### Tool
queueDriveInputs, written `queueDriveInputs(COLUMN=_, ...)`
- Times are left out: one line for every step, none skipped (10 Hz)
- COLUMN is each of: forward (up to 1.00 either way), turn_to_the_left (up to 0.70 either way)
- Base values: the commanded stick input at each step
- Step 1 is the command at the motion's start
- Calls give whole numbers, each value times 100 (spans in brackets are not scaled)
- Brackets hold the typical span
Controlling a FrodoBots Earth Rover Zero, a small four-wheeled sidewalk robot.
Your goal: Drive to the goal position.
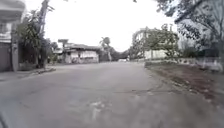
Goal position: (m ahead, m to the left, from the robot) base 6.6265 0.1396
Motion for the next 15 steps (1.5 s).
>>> queueDriveInputs(forward=100, turn_to_the_left=0)
queueDriveInputs(forward=100, turn_to_the_left=-8)
queueDriveInputs(forward=100, turn_to_the_left=-30)
queueDriveInputs(forward=100, turn_to_the_left=-40)
queueDriveInputs(forward=100, turn_to_the_left=-40)
queueDriveInputs(forward=100, turn_to_the_left=-40)
queueDriveInputs(forward=100, turn_to_the_left=-40)
queueDriveInputs(forward=100, turn_to_the_left=-40)
queueDriveInputs(forward=100, turn_to_the_left=-40)
queueDriveInputs(forward=100, turn_to_the_left=-24)
queueDriveInputs(forward=100, turn_to_the_left=0)
queueDriveInputs(forward=100, turn_to_the_left=0)
queueDriveInputs(forward=100, turn_to_the_left=0)
queueDriveInputs(forward=100, turn_to_the_left=0)
queueDriveInputs(forward=100, turn_to_the_left=0)
